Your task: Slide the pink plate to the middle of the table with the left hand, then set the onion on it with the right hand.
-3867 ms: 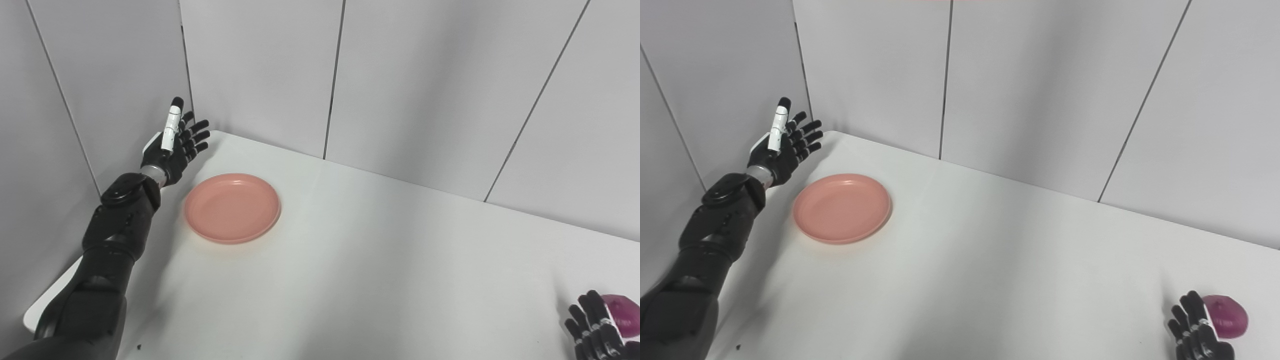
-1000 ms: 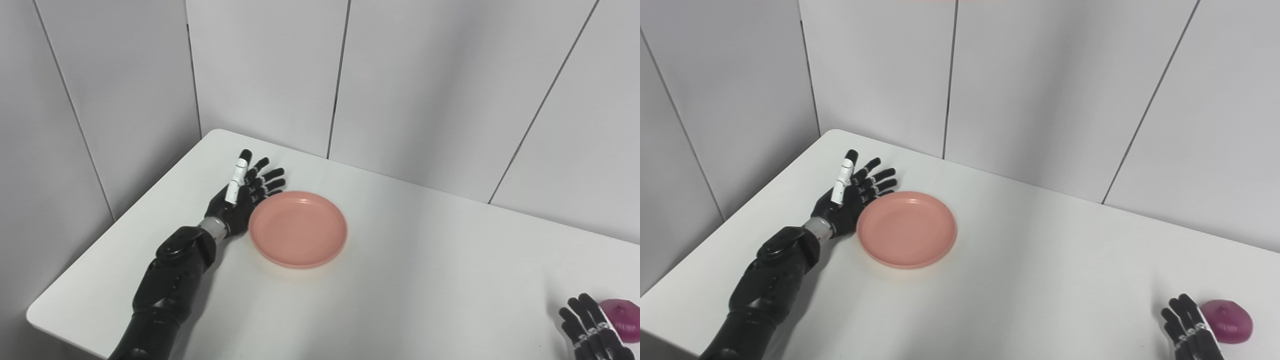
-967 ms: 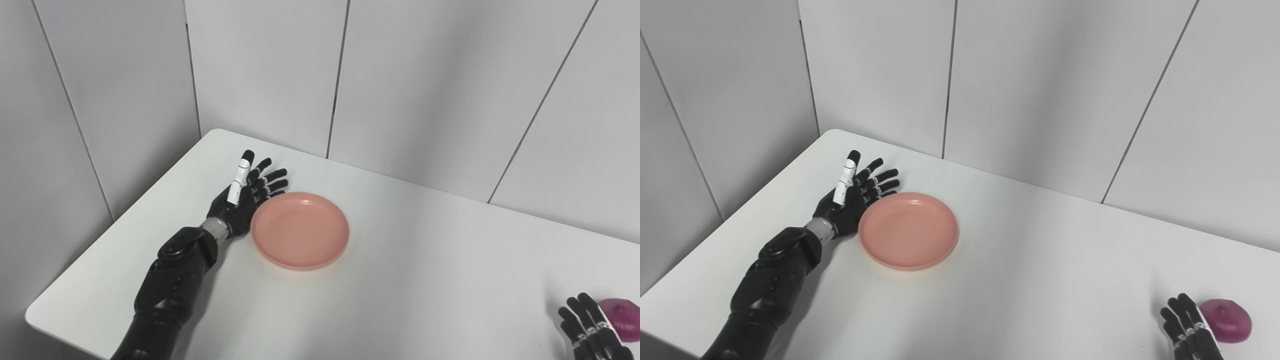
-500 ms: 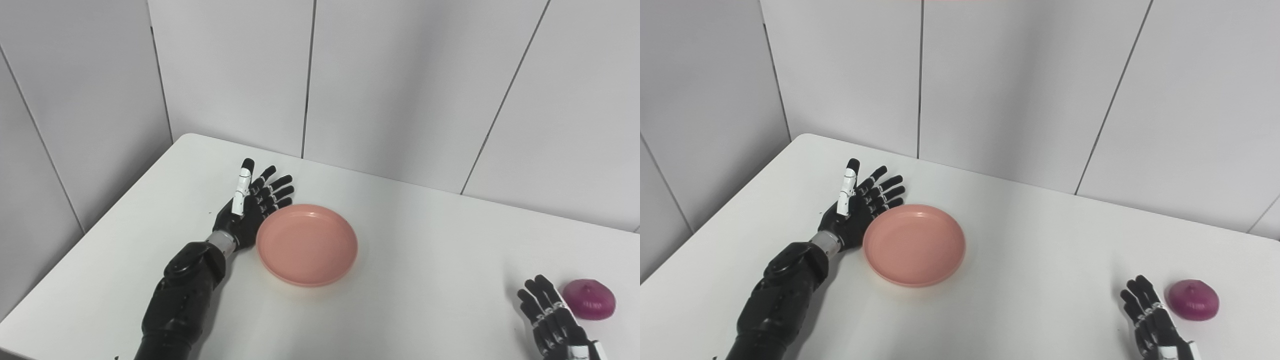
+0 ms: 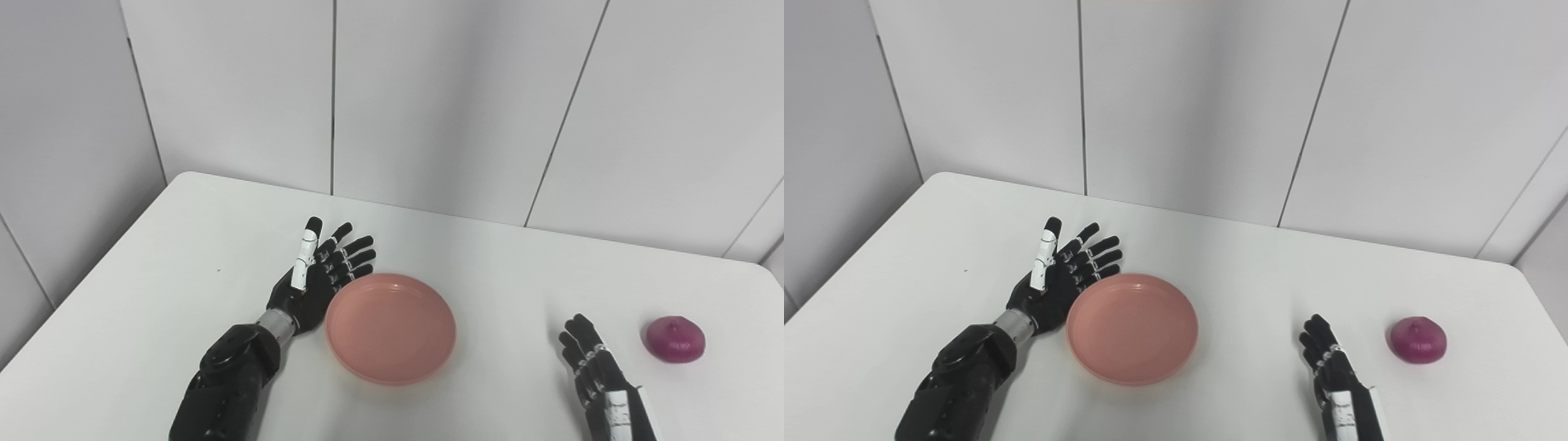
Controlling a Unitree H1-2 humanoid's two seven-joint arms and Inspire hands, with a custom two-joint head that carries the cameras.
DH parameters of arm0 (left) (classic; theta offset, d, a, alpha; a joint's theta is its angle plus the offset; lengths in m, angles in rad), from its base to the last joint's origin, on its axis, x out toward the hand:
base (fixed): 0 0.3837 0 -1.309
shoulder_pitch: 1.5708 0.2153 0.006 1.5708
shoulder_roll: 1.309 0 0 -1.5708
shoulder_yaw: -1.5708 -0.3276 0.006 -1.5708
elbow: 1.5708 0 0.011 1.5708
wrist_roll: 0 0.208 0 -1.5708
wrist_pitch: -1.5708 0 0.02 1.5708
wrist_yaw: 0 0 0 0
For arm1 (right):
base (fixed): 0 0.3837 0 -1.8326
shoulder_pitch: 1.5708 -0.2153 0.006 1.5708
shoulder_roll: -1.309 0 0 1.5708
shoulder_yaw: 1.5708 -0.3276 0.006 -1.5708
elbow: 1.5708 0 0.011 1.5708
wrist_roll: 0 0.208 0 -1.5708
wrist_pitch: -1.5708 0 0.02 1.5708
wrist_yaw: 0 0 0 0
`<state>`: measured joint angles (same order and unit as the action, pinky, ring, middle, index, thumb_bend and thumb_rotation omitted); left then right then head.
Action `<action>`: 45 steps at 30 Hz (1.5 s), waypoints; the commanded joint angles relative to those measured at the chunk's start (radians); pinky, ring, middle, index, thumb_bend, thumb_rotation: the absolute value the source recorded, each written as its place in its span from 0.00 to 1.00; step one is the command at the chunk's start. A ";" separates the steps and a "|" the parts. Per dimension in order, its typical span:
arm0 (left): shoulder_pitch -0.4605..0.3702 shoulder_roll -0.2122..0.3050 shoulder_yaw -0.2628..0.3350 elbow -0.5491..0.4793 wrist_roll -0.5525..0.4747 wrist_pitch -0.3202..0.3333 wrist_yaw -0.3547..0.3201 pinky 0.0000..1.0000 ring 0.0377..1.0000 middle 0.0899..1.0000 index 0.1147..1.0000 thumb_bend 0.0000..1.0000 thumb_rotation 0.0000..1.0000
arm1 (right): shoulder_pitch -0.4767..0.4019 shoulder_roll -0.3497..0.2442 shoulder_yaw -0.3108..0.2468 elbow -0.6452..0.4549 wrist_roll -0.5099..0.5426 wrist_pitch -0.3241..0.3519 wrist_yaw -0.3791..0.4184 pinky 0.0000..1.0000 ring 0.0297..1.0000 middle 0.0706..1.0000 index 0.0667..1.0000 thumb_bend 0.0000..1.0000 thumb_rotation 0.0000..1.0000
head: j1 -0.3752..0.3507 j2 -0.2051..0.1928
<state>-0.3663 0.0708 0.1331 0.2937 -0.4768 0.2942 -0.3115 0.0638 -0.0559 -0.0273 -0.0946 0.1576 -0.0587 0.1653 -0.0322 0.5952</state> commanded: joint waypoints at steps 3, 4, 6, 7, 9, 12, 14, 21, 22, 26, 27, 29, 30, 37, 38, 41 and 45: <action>0.018 -0.042 -0.023 -0.021 -0.003 0.065 0.020 0.90 0.87 0.84 0.97 0.83 0.92 | 0.038 0.050 0.028 0.031 -0.011 0.032 -0.027 0.98 0.94 0.92 0.93 0.89 0.90 | -0.019 0.005; 0.022 -0.047 -0.026 -0.026 -0.003 0.070 0.021 0.89 0.87 0.84 0.97 0.83 0.93 | 0.038 0.054 0.031 0.029 -0.014 0.034 -0.032 0.98 0.94 0.92 0.93 0.90 0.90 | -0.028 0.009; 0.032 -0.060 -0.034 -0.034 0.003 0.075 0.024 0.89 0.86 0.84 0.97 0.83 0.94 | 0.037 0.059 0.036 0.023 -0.015 0.042 -0.038 0.99 0.94 0.92 0.92 0.90 0.89 | -0.036 0.012; 0.034 -0.062 -0.036 -0.036 0.003 0.077 0.024 0.90 0.86 0.84 0.97 0.83 0.94 | 0.036 0.061 0.038 0.020 -0.015 0.045 -0.040 0.99 0.95 0.92 0.92 0.90 0.89 | -0.039 0.013; 0.041 -0.071 -0.039 -0.047 0.000 0.090 0.029 0.90 0.86 0.84 0.98 0.82 0.94 | 0.035 0.065 0.043 0.017 -0.024 0.050 -0.044 0.99 0.95 0.93 0.92 0.91 0.89 | -0.048 0.016; 0.049 -0.080 -0.046 -0.059 0.000 0.106 0.032 0.89 0.87 0.83 0.99 0.82 0.95 | 0.031 0.066 0.049 0.013 -0.032 0.059 -0.047 0.99 0.96 0.93 0.93 0.92 0.90 | -0.058 0.022; 0.054 -0.081 -0.051 -0.063 0.002 0.110 0.029 0.90 0.87 0.84 0.99 0.82 0.95 | 0.030 0.067 0.052 0.010 -0.034 0.062 -0.050 1.00 0.96 0.94 0.93 0.92 0.90 | -0.062 0.026; 0.073 -0.086 -0.068 -0.078 0.010 0.122 0.035 0.89 0.85 0.83 0.98 0.82 0.95 | 0.025 0.071 0.057 0.002 -0.040 0.075 -0.059 0.99 0.95 0.93 0.93 0.92 0.89 | -0.071 0.033; 0.075 -0.086 -0.069 -0.080 0.012 0.123 0.037 0.89 0.85 0.83 0.98 0.82 0.95 | 0.025 0.072 0.057 0.001 -0.042 0.077 -0.060 0.99 0.95 0.93 0.93 0.92 0.89 | -0.075 0.037; 0.072 -0.074 -0.072 -0.073 0.019 0.120 0.034 0.88 0.86 0.83 0.98 0.83 0.96 | 0.024 0.072 0.058 0.002 -0.045 0.077 -0.063 1.00 0.95 0.93 0.93 0.92 0.89 | -0.091 0.042; 0.071 -0.073 -0.072 -0.070 0.018 0.119 0.034 0.88 0.86 0.83 0.98 0.83 0.96 | 0.023 0.071 0.058 0.003 -0.045 0.077 -0.063 1.00 0.95 0.93 0.93 0.92 0.89 | -0.095 0.042; 0.067 -0.072 -0.070 -0.059 0.016 0.113 0.031 0.88 0.86 0.83 0.99 0.82 0.96 | 0.022 0.069 0.056 0.006 -0.046 0.073 -0.066 1.00 0.95 0.93 0.93 0.92 0.89 | -0.107 0.037; 0.064 -0.071 -0.069 -0.054 0.015 0.110 0.029 0.88 0.86 0.83 0.99 0.82 0.96 | 0.024 0.070 0.054 0.005 -0.048 0.071 -0.069 0.99 0.95 0.92 0.93 0.92 0.89 | -0.107 0.037; 0.047 -0.050 -0.086 -0.010 0.054 0.046 0.007 0.90 0.86 0.84 0.99 0.82 0.97 | 0.042 0.050 0.038 -0.103 -0.093 0.065 -0.104 0.93 0.91 0.89 0.91 0.91 0.88 | -0.137 0.030; 0.045 -0.046 -0.089 -0.002 0.062 0.035 0.005 0.90 0.86 0.84 0.99 0.82 0.97 | 0.041 0.038 0.038 -0.129 -0.113 0.066 -0.107 0.92 0.90 0.89 0.91 0.92 0.89 | -0.145 0.027; 0.035 -0.041 -0.092 0.024 0.066 0.015 -0.003 0.90 0.87 0.84 0.99 0.82 0.95 | 0.027 0.010 0.027 -0.203 -0.161 0.094 -0.111 0.89 0.88 0.88 0.91 0.91 0.88 | -0.159 0.021; 0.019 -0.036 -0.090 0.058 0.067 -0.008 -0.004 0.93 0.88 0.85 0.99 0.82 0.94 | -0.029 -0.062 -0.006 -0.300 -0.282 0.153 -0.131 0.85 0.85 0.86 0.89 0.85 0.86 | -0.181 0.009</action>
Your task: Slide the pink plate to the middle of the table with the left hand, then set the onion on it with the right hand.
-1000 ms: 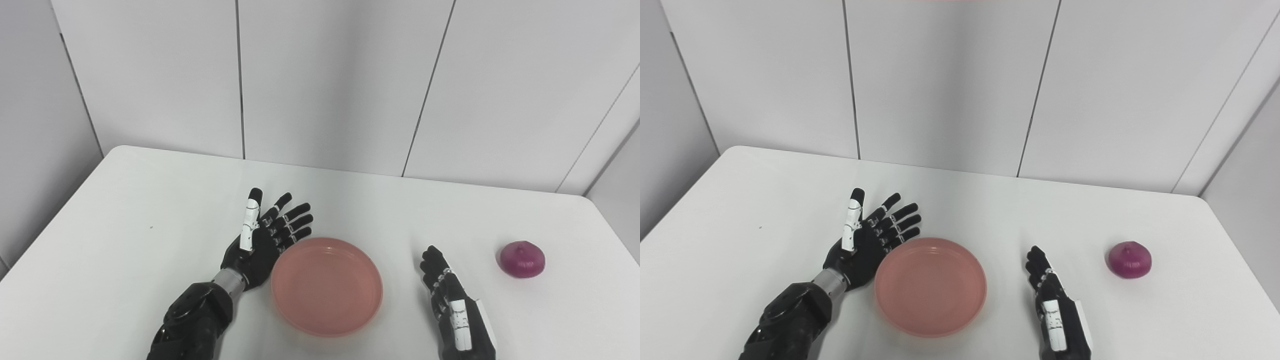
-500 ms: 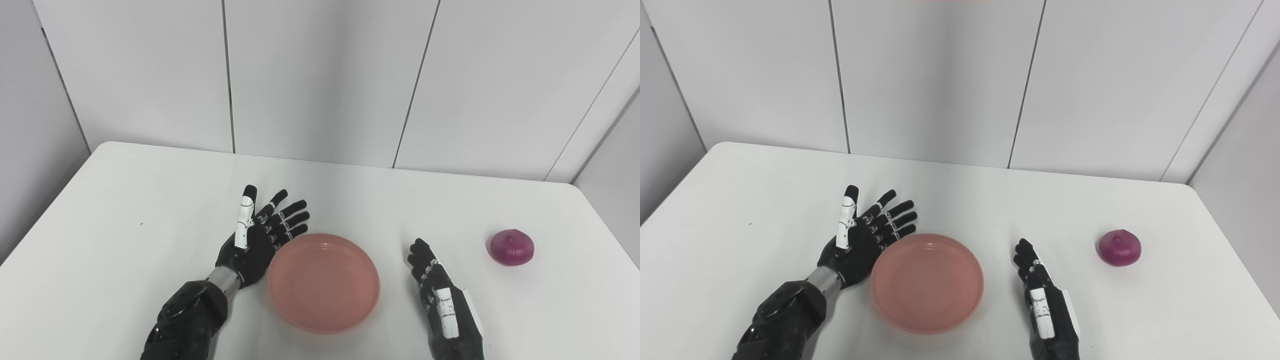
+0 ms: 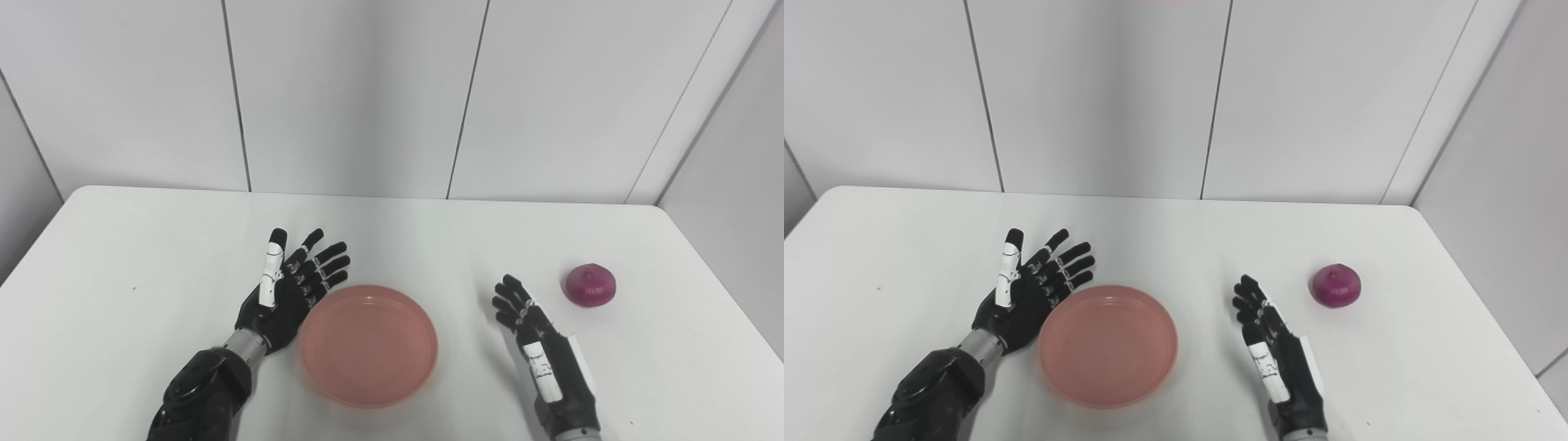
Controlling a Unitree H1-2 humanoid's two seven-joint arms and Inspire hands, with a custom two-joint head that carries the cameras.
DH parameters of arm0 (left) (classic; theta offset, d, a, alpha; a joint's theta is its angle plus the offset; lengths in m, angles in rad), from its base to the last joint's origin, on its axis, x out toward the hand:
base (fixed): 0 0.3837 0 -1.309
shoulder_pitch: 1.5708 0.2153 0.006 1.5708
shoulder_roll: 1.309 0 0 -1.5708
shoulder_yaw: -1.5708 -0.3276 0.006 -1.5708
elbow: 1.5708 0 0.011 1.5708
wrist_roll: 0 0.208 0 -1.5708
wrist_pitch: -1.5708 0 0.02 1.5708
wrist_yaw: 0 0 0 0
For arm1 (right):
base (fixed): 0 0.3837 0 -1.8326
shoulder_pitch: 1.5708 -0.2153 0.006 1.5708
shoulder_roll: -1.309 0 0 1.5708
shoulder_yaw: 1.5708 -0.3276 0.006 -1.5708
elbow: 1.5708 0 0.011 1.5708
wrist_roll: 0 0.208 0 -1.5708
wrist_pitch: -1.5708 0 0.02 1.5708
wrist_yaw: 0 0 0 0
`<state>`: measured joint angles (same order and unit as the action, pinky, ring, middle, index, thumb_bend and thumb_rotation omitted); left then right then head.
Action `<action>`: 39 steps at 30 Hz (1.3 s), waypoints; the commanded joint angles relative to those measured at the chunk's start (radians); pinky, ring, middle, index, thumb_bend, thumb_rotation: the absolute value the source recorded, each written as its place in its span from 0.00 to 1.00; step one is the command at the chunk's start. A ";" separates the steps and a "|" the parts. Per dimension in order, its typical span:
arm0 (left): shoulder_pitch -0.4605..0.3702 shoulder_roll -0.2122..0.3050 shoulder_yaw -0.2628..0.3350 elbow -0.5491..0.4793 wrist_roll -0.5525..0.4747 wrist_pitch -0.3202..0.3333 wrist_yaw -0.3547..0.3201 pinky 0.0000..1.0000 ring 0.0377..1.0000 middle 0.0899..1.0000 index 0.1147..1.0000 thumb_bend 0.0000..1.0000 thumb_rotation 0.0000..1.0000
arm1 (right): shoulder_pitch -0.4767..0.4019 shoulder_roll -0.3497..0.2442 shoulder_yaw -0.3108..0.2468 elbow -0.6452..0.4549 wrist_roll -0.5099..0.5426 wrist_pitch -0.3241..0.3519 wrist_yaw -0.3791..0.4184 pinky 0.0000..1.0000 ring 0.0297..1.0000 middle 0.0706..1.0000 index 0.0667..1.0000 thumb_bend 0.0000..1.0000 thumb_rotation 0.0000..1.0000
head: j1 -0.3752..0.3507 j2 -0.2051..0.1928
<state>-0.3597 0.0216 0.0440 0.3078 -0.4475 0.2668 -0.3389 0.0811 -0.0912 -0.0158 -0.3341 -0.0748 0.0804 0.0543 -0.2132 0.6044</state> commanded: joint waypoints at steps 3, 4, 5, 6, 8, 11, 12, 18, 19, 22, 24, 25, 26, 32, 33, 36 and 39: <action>0.004 0.012 -0.004 0.054 0.068 -0.012 0.050 0.95 0.89 0.85 0.99 0.83 0.93 | -0.086 -0.075 -0.046 -0.103 -0.061 0.046 -0.007 0.82 0.86 0.87 0.88 0.84 0.80 | -0.002 -0.007; 0.002 0.011 -0.005 0.056 0.077 -0.019 0.057 0.95 0.90 0.86 0.99 0.84 0.92 | -0.095 -0.088 -0.050 -0.112 -0.074 0.055 -0.003 0.81 0.86 0.87 0.89 0.85 0.83 | -0.002 -0.007; -0.001 0.011 -0.008 0.060 0.095 -0.030 0.067 0.95 0.90 0.87 0.99 0.85 0.93 | -0.107 -0.109 -0.054 -0.132 -0.103 0.070 0.001 0.80 0.86 0.88 0.89 0.85 0.84 | -0.004 -0.010; -0.002 0.011 -0.011 0.062 0.108 -0.038 0.074 0.96 0.91 0.87 0.99 0.85 0.93 | -0.114 -0.122 -0.057 -0.145 -0.122 0.082 0.003 0.79 0.86 0.89 0.89 0.84 0.85 | -0.004 -0.010; -0.006 0.009 -0.014 0.069 0.133 -0.057 0.088 0.98 0.92 0.88 1.00 0.85 0.93 | -0.129 -0.154 -0.063 -0.179 -0.166 0.118 0.010 0.78 0.87 0.89 0.90 0.83 0.84 | -0.007 -0.014; -0.007 0.007 -0.022 0.076 0.165 -0.074 0.103 1.00 0.93 0.90 1.00 0.85 0.94 | -0.153 -0.199 -0.086 -0.208 -0.223 0.159 0.012 0.77 0.85 0.89 0.88 0.82 0.77 | -0.013 -0.014; -0.007 0.006 -0.024 0.076 0.171 -0.075 0.105 1.00 0.93 0.90 1.00 0.85 0.95 | -0.159 -0.215 -0.093 -0.211 -0.243 0.167 0.015 0.76 0.85 0.88 0.87 0.82 0.76 | -0.015 -0.014; 0.007 -0.003 -0.027 0.048 0.184 -0.055 0.117 1.00 0.95 0.91 1.00 0.82 0.95 | -0.194 -0.327 -0.113 -0.219 -0.355 0.211 0.063 0.78 0.86 0.88 0.86 0.83 0.68 | -0.036 -0.012; 0.008 -0.003 -0.028 0.045 0.186 -0.051 0.116 1.00 0.95 0.91 1.00 0.81 0.96 | -0.200 -0.346 -0.111 -0.223 -0.374 0.224 0.077 0.78 0.87 0.89 0.86 0.83 0.67 | -0.036 -0.012; 0.013 0.002 -0.031 0.035 0.188 -0.037 0.113 1.00 0.95 0.91 1.00 0.79 0.97 | -0.225 -0.402 -0.093 -0.226 -0.446 0.249 0.121 0.74 0.86 0.89 0.85 0.83 0.62 | -0.065 -0.011; 0.014 0.006 -0.032 0.032 0.187 -0.031 0.110 1.00 0.95 0.91 1.00 0.79 0.98 | -0.245 -0.434 -0.078 -0.224 -0.497 0.256 0.155 0.74 0.86 0.89 0.85 0.83 0.62 | -0.084 -0.013; 0.014 0.008 -0.031 0.032 0.186 -0.030 0.109 1.00 0.95 0.91 1.00 0.79 0.98 | -0.255 -0.446 -0.072 -0.223 -0.518 0.259 0.171 0.73 0.85 0.88 0.84 0.83 0.60 | -0.084 -0.013; 0.013 0.011 -0.030 0.035 0.183 -0.027 0.107 1.00 0.95 0.91 1.00 0.79 0.98 | -0.273 -0.466 -0.061 -0.214 -0.544 0.264 0.196 0.72 0.84 0.87 0.83 0.84 0.59 | -0.098 -0.014; 0.009 0.023 -0.030 0.047 0.179 -0.017 0.097 0.98 0.93 0.89 1.00 0.80 0.96 | -0.365 -0.563 0.008 -0.152 -0.665 0.271 0.325 0.65 0.81 0.84 0.81 0.96 0.52 | -0.134 -0.016; 0.009 0.024 -0.030 0.049 0.179 -0.017 0.096 0.98 0.92 0.89 1.00 0.80 0.96 | -0.378 -0.573 0.019 -0.145 -0.686 0.279 0.348 0.66 0.81 0.83 0.81 0.97 0.50 | -0.134 -0.016; 0.011 0.026 -0.032 0.055 0.181 -0.016 0.091 0.97 0.92 0.88 0.99 0.82 0.95 | -0.434 -0.609 0.064 -0.087 -0.743 0.275 0.417 0.65 0.80 0.83 0.81 1.00 0.47 | -0.150 -0.019; 0.012 0.028 -0.034 0.058 0.177 -0.015 0.084 0.98 0.92 0.87 0.99 0.82 0.95 | -0.479 -0.626 0.085 -0.028 -0.756 0.263 0.454 0.59 0.78 0.81 0.78 1.00 0.34 | -0.154 -0.019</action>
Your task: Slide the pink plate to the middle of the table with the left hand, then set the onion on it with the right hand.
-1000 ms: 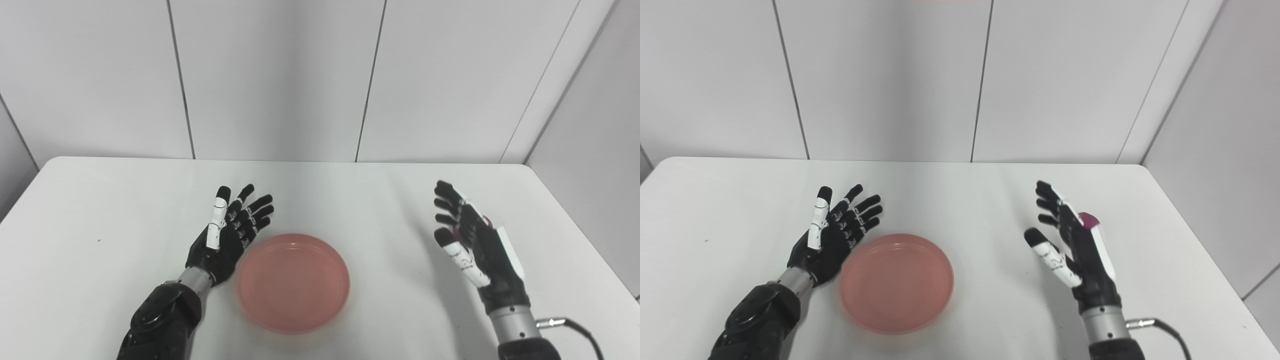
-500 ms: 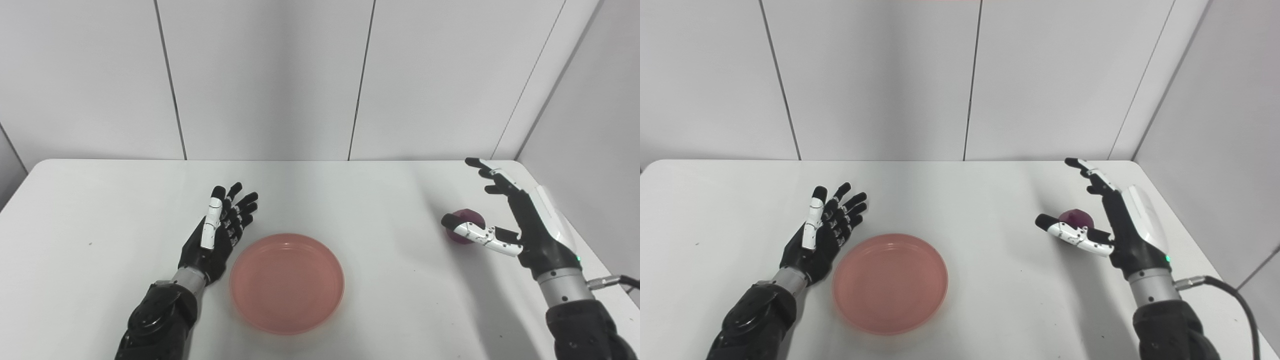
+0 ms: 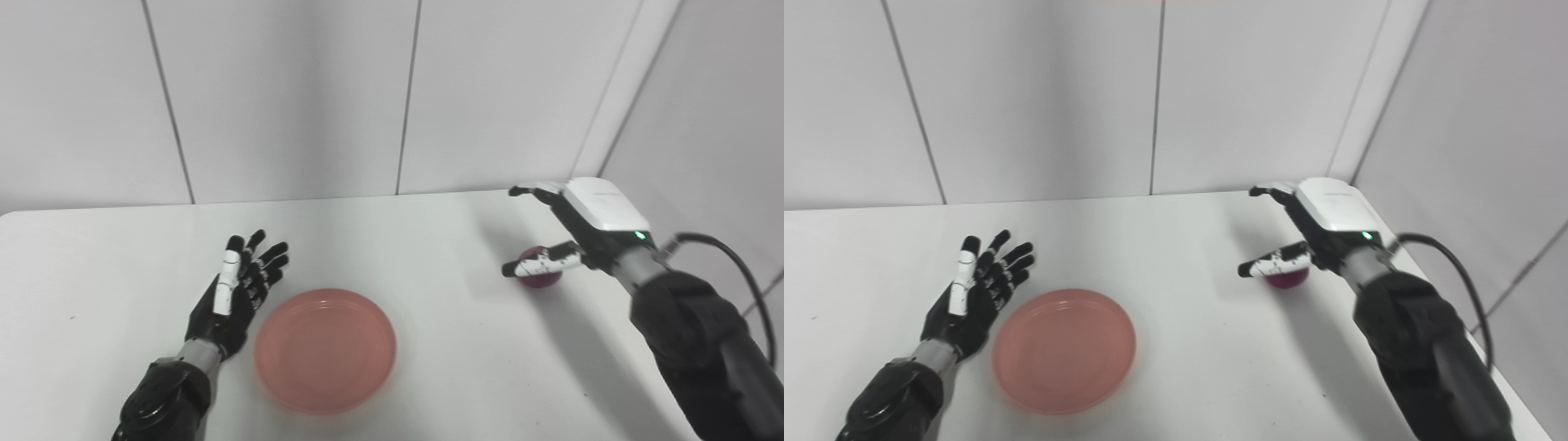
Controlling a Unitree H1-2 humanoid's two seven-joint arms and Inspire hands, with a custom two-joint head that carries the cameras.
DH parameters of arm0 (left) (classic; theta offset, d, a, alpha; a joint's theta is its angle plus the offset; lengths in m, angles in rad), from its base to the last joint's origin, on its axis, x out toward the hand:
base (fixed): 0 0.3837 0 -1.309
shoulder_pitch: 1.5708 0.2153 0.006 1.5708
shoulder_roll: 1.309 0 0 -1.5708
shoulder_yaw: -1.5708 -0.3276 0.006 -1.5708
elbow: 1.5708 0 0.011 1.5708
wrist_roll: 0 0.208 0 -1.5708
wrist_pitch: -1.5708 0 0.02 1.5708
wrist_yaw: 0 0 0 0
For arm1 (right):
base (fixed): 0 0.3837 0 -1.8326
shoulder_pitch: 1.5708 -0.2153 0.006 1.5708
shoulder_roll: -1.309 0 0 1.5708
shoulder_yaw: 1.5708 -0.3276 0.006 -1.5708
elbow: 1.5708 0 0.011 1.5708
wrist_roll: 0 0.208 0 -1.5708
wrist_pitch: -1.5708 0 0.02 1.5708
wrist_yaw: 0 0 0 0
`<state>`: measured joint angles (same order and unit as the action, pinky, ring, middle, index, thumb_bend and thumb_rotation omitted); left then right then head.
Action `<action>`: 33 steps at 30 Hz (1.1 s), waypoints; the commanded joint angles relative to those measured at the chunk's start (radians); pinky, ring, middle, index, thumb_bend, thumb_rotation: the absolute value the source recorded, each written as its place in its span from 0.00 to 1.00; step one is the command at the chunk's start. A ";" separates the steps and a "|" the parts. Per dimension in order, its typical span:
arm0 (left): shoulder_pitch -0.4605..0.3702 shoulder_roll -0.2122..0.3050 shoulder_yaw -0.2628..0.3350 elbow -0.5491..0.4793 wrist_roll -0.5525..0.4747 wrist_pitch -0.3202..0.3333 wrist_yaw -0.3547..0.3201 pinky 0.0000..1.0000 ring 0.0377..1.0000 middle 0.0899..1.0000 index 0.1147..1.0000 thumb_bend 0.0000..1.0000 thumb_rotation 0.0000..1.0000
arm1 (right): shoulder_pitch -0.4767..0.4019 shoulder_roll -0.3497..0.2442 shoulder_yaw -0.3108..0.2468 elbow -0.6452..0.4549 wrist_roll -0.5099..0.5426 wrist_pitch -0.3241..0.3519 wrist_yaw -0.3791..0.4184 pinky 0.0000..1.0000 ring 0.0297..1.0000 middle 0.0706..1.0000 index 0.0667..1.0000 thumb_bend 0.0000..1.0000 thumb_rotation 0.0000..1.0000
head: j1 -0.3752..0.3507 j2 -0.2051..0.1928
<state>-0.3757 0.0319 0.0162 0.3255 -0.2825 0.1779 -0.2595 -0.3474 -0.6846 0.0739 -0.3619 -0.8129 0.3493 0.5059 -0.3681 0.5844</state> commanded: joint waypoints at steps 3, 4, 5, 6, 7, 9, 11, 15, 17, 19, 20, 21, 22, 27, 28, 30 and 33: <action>0.028 0.020 -0.007 0.043 0.012 0.074 0.000 0.98 0.92 0.88 0.99 0.83 0.95 | -0.089 -0.044 0.021 0.046 -0.040 0.002 0.050 0.60 0.79 0.83 0.78 1.00 0.29 | 0.000 0.001; 0.028 0.022 -0.007 0.045 0.012 0.074 -0.003 0.99 0.92 0.88 0.99 0.83 0.94 | -0.105 -0.047 0.032 0.069 -0.044 0.004 0.065 0.60 0.79 0.83 0.79 1.00 0.28 | -0.001 0.000; 0.028 0.023 -0.007 0.046 0.012 0.074 -0.005 0.98 0.92 0.88 0.99 0.83 0.94 | -0.116 -0.049 0.038 0.084 -0.047 0.004 0.075 0.60 0.80 0.83 0.79 1.00 0.24 | -0.001 0.000; 0.028 0.024 -0.006 0.047 0.011 0.075 -0.007 0.98 0.92 0.88 0.99 0.83 0.94 | -0.129 -0.050 0.046 0.103 -0.050 0.006 0.088 0.61 0.80 0.84 0.79 1.00 0.22 | -0.001 -0.001; 0.028 0.024 -0.006 0.047 0.011 0.076 -0.007 0.98 0.92 0.88 0.98 0.83 0.94 | -0.137 -0.050 0.052 0.115 -0.053 0.007 0.098 0.61 0.81 0.84 0.79 1.00 0.20 | -0.001 -0.001; 0.028 0.025 -0.004 0.051 0.010 0.076 -0.011 0.97 0.91 0.88 0.98 0.84 0.94 | -0.162 -0.055 0.074 0.152 -0.067 0.002 0.124 0.62 0.82 0.85 0.79 1.00 0.17 | -0.001 -0.003; 0.028 0.025 -0.003 0.053 0.009 0.074 -0.013 0.97 0.91 0.88 0.98 0.84 0.94 | -0.179 -0.059 0.091 0.179 -0.073 -0.005 0.141 0.62 0.82 0.85 0.80 1.00 0.14 | -0.002 -0.004; 0.031 0.026 -0.003 0.049 0.008 0.077 -0.018 0.97 0.91 0.88 0.99 0.83 0.94 | -0.218 -0.064 0.126 0.245 -0.089 0.001 0.190 0.60 0.83 0.87 0.80 1.00 0.10 | -0.002 -0.004; 0.031 0.026 -0.004 0.047 0.007 0.080 -0.017 0.97 0.91 0.88 0.99 0.83 0.95 | -0.233 -0.065 0.141 0.275 -0.098 0.006 0.209 0.60 0.83 0.88 0.81 1.00 0.10 | -0.002 -0.004; 0.031 0.027 -0.004 0.049 0.005 0.079 -0.017 0.97 0.91 0.87 0.99 0.82 0.95 | -0.242 -0.066 0.151 0.298 -0.102 0.004 0.218 0.60 0.83 0.88 0.82 1.00 0.10 | 0.000 -0.009; 0.031 0.027 -0.005 0.050 0.005 0.078 -0.018 0.97 0.91 0.88 0.99 0.82 0.95 | -0.247 -0.065 0.156 0.307 -0.106 0.008 0.228 0.60 0.84 0.89 0.82 1.00 0.10 | 0.000 -0.009; 0.031 0.028 -0.006 0.051 0.006 0.076 -0.019 0.98 0.91 0.88 0.99 0.82 0.96 | -0.250 -0.064 0.159 0.316 -0.108 0.011 0.233 0.60 0.84 0.89 0.83 1.00 0.10 | 0.001 -0.009; 0.031 0.028 -0.008 0.052 0.007 0.075 -0.021 0.98 0.91 0.88 0.99 0.82 0.96 | -0.254 -0.062 0.162 0.329 -0.108 0.012 0.236 0.61 0.84 0.90 0.83 1.00 0.10 | 0.002 -0.009; 0.031 0.028 -0.007 0.050 0.005 0.079 -0.022 0.98 0.91 0.87 1.00 0.82 0.96 | -0.274 -0.066 0.188 0.401 -0.120 -0.004 0.235 0.62 0.84 0.90 0.83 1.00 0.09 | 0.003 -0.009; 0.031 0.028 -0.008 0.050 0.005 0.078 -0.022 0.98 0.91 0.87 1.00 0.82 0.96 | -0.278 -0.069 0.198 0.414 -0.127 -0.011 0.234 0.62 0.84 0.90 0.83 1.00 0.11 | 0.004 -0.011; 0.031 0.029 -0.008 0.052 0.005 0.077 -0.023 0.97 0.91 0.87 1.00 0.82 0.96 | -0.284 -0.073 0.212 0.440 -0.131 -0.029 0.222 0.62 0.84 0.89 0.83 1.00 0.13 | 0.005 -0.013; 0.030 0.031 -0.009 0.055 0.006 0.075 -0.024 0.98 0.91 0.87 0.99 0.82 0.95 | -0.290 -0.076 0.225 0.466 -0.133 -0.039 0.212 0.61 0.84 0.89 0.83 1.00 0.13 | 0.005 -0.013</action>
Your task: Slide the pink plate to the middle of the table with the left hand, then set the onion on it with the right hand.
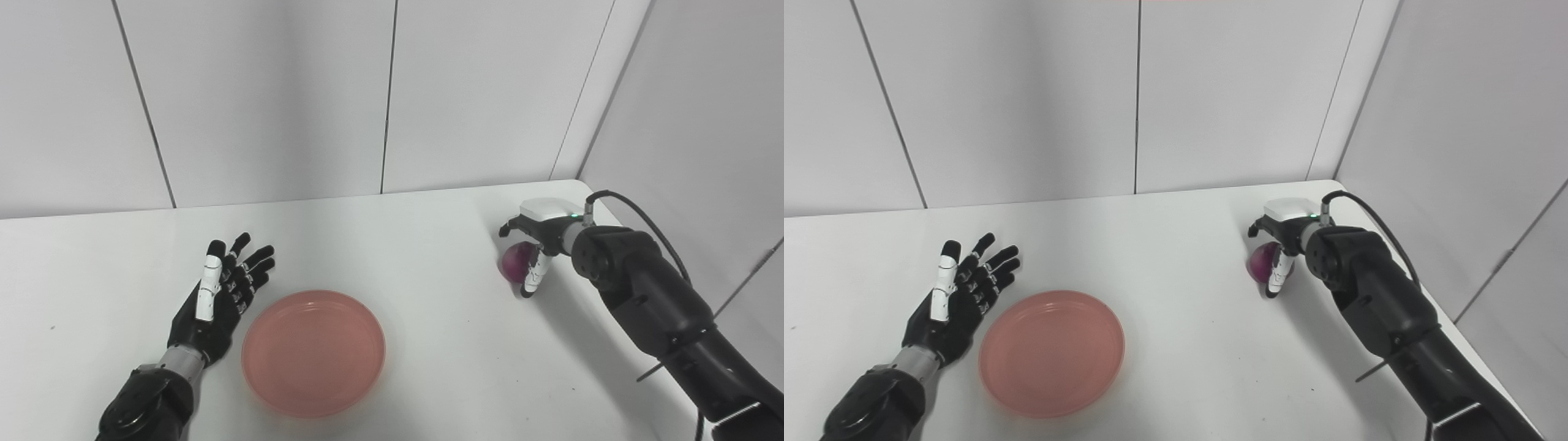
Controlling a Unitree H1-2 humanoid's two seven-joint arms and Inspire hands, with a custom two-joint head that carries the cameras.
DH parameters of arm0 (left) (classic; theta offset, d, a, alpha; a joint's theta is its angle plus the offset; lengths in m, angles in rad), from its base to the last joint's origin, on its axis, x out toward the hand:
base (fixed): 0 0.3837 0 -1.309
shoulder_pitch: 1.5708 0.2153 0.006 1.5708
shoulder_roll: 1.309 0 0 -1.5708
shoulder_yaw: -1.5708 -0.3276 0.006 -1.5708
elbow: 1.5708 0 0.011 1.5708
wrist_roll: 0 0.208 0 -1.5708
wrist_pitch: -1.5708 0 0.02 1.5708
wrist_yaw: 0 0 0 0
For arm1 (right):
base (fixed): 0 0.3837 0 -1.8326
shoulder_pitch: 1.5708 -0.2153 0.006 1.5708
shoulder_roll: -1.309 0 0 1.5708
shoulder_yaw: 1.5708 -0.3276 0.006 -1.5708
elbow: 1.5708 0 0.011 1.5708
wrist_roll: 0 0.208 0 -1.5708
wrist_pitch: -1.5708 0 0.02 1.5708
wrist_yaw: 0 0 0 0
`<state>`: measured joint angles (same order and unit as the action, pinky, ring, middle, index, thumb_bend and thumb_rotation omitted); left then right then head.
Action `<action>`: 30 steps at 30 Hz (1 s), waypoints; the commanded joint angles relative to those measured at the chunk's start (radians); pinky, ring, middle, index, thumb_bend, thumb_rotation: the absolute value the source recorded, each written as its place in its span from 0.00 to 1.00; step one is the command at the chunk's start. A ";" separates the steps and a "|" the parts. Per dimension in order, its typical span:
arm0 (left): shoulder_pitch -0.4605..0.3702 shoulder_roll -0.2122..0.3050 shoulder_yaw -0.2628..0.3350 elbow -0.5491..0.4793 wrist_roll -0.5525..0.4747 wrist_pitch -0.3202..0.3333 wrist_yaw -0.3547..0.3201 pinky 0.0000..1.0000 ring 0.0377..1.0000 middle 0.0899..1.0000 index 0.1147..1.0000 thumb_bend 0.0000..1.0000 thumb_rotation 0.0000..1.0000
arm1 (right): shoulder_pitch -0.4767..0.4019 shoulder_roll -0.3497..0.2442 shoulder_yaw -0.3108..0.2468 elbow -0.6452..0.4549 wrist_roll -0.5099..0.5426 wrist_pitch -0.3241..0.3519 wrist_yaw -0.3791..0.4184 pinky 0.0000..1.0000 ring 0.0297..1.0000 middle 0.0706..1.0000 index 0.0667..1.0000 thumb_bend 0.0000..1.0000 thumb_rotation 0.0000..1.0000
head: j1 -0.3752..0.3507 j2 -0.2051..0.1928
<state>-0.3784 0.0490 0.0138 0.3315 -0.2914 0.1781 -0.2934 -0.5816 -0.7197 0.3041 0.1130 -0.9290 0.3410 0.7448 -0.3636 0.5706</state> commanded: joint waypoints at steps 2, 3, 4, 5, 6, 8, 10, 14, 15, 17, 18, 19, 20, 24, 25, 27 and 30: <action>0.033 0.014 -0.007 0.048 0.014 0.075 0.008 0.98 0.91 0.88 1.00 0.82 0.96 | -0.060 -0.044 0.004 0.000 -0.019 -0.031 -0.024 0.63 0.85 0.89 0.83 1.00 0.14 | 0.001 0.002; 0.033 0.015 -0.008 0.047 0.015 0.075 0.008 0.98 0.91 0.88 1.00 0.82 0.96 | -0.064 -0.044 0.007 0.007 -0.014 -0.029 -0.017 0.63 0.85 0.89 0.83 1.00 0.14 | 0.000 0.002; 0.033 0.015 -0.009 0.046 0.016 0.076 0.008 0.97 0.91 0.88 1.00 0.83 0.96 | -0.067 -0.045 0.009 0.012 -0.009 -0.030 -0.014 0.63 0.85 0.90 0.84 1.00 0.14 | 0.001 0.002; 0.033 0.016 -0.009 0.046 0.016 0.076 0.009 0.96 0.91 0.87 1.00 0.83 0.95 | -0.068 -0.044 0.011 0.016 -0.005 -0.029 -0.012 0.63 0.84 0.89 0.83 1.00 0.14 | 0.001 0.002; 0.032 0.015 -0.008 0.047 0.015 0.077 0.009 0.96 0.91 0.87 0.99 0.83 0.95 | -0.069 -0.044 0.012 0.020 -0.001 -0.027 -0.010 0.63 0.84 0.89 0.83 1.00 0.14 | 0.001 0.002; 0.032 0.016 -0.009 0.048 0.015 0.075 0.008 0.97 0.91 0.87 1.00 0.83 0.95 | -0.070 -0.043 0.013 0.023 0.006 -0.025 -0.008 0.63 0.84 0.89 0.82 1.00 0.13 | 0.003 0.003; 0.032 0.016 -0.010 0.046 0.016 0.075 0.009 0.97 0.91 0.88 1.00 0.83 0.95 | -0.070 -0.041 0.014 0.023 0.011 -0.021 -0.001 0.63 0.83 0.89 0.82 1.00 0.13 | 0.003 0.003; 0.031 0.015 -0.010 0.050 0.016 0.075 0.010 0.97 0.91 0.87 0.99 0.83 0.95 | -0.071 -0.037 0.015 0.022 0.021 -0.015 0.007 0.63 0.82 0.88 0.82 1.00 0.13 | 0.005 0.001; 0.030 0.015 -0.010 0.051 0.016 0.075 0.011 0.97 0.91 0.87 0.99 0.83 0.95 | -0.071 -0.036 0.014 0.021 0.025 -0.015 0.006 0.63 0.82 0.88 0.82 1.00 0.13 | 0.005 0.001; 0.029 0.016 -0.010 0.055 0.015 0.076 0.009 0.97 0.91 0.87 0.99 0.83 0.95 | -0.069 -0.033 0.009 0.018 0.038 -0.015 0.003 0.63 0.81 0.87 0.82 1.00 0.12 | 0.004 0.001; 0.028 0.017 -0.010 0.056 0.014 0.076 0.007 0.97 0.91 0.87 0.99 0.83 0.95 | -0.069 -0.032 0.008 0.017 0.042 -0.013 0.003 0.63 0.81 0.87 0.82 1.00 0.12 | 0.004 0.001; 0.028 0.017 -0.010 0.056 0.014 0.077 0.008 0.97 0.91 0.87 0.99 0.83 0.95 | -0.068 -0.031 0.007 0.017 0.048 -0.015 0.000 0.63 0.81 0.87 0.82 1.00 0.12 | 0.004 0.001; 0.028 0.016 -0.010 0.055 0.015 0.077 0.009 0.97 0.91 0.87 0.99 0.83 0.95 | -0.068 -0.031 0.007 0.017 0.052 -0.015 -0.002 0.63 0.80 0.87 0.82 1.00 0.12 | 0.004 0.001; 0.027 0.016 -0.013 0.060 0.018 0.074 0.008 0.97 0.91 0.87 0.99 0.83 0.94 | -0.063 -0.027 0.001 0.011 0.079 -0.021 -0.011 0.63 0.80 0.86 0.81 1.00 0.12 | 0.006 0.002; 0.028 0.016 -0.013 0.060 0.017 0.074 0.008 0.97 0.91 0.87 0.99 0.83 0.93 | -0.062 -0.026 0.000 0.011 0.086 -0.026 -0.016 0.63 0.80 0.86 0.81 1.00 0.12 | 0.007 0.003; 0.029 0.016 -0.015 0.059 0.019 0.075 0.009 0.97 0.91 0.87 0.99 0.83 0.93 | -0.062 -0.026 0.002 0.008 0.094 -0.032 -0.023 0.63 0.80 0.86 0.81 1.00 0.13 | 0.008 0.003; 0.029 0.017 -0.020 0.061 0.023 0.073 0.009 0.97 0.91 0.87 0.99 0.83 0.93 | -0.062 -0.026 0.010 0.000 0.098 -0.038 -0.027 0.61 0.78 0.86 0.81 1.00 0.13 | 0.009 0.003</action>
<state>-0.3829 0.0545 0.0032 0.3378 -0.2915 0.1781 -0.2944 -0.5926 -0.7259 0.3265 0.1437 -0.8338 0.3297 0.7458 -0.3559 0.5737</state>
